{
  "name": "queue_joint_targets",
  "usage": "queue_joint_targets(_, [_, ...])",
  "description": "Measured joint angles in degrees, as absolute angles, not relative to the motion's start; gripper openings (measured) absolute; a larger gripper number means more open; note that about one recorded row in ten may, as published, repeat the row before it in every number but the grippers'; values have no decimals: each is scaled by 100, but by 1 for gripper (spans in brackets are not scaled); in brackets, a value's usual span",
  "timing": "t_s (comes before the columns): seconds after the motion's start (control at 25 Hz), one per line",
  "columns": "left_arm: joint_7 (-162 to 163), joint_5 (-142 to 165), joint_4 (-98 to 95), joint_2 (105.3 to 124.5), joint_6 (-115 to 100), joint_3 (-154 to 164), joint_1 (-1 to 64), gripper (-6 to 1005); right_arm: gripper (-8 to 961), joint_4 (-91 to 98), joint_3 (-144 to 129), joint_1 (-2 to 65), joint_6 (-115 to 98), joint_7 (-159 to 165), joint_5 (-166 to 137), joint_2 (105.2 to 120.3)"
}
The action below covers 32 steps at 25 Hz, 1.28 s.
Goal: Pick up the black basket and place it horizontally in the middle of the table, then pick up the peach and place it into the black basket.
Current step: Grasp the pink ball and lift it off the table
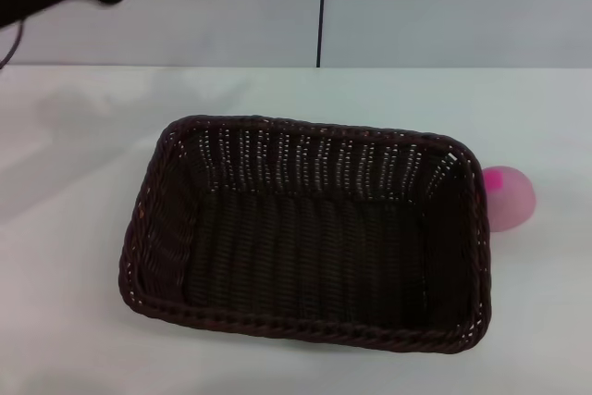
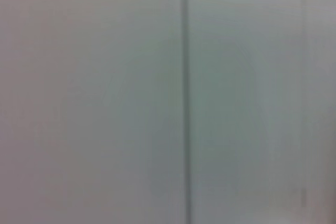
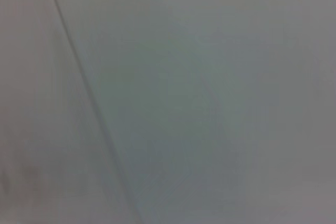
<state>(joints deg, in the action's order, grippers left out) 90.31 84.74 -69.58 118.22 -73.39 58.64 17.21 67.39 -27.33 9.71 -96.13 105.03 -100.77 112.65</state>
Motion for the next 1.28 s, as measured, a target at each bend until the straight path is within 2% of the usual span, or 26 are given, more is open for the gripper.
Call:
queue_joint_targets(0.08, [8411, 7972, -6454, 11837, -7326, 5848, 1264, 767, 827, 7330, -2688, 1470, -10130, 11391, -11298, 11200])
queue_joint_targets(0.12, [8411, 7972, -6454, 11837, -7326, 5848, 1264, 767, 827, 7330, -2688, 1470, -10130, 11391, -11298, 11200])
queue_joint_targets(0.16, [8118, 7733, -6126, 11838, -7346, 5867, 1078, 767, 827, 7486, -2766, 1857, -10470, 11824, -12086, 11186])
queue_joint_targets(0.24, [8017, 7656, -5994, 11838, -7351, 5870, 1013, 767, 827, 7490, -2819, 2079, -10577, 11968, -12482, 11205])
queue_joint_targets(0.28, [7852, 7530, -5698, 11833, -7391, 5852, 922, 768, 827, 7402, -2894, 2400, -10664, 12076, -13011, 11295])
queue_joint_targets(0.32, [7852, 7530, -5698, 11833, -7391, 5852, 922, 768, 827, 7402, -2894, 2400, -10664, 12076, -13011, 11295])
queue_joint_targets(0.36, [7774, 7479, -5469, 11825, -7455, 5833, 877, 768, 827, 7144, -2969, 2719, -10622, 12094, -13460, 11453])
queue_joint_targets(0.4, [7774, 7479, -5469, 11825, -7455, 5833, 877, 768, 827, 7144, -2969, 2719, -10622, 12094, -13460, 11453])
queue_joint_targets(0.48, [7701, 7463, -5253, 11816, -7540, 5825, 830, 768, 827, 6705, -3119, 2950, -10403, 12065, -13700, 11616])
queue_joint_targets(0.68, [7618, 7449, -5183, 11813, -7644, 5765, 749, 768, 828, 6084, -3698, 3007, -9761, 12129, -13800, 11689])
queue_joint_targets(1.28, [7639, 7440, -5167, 11820, -7739, 5687, 763, 768, 812, 5025, -3746, 3021, -8901, 11754, -13709, 11667])
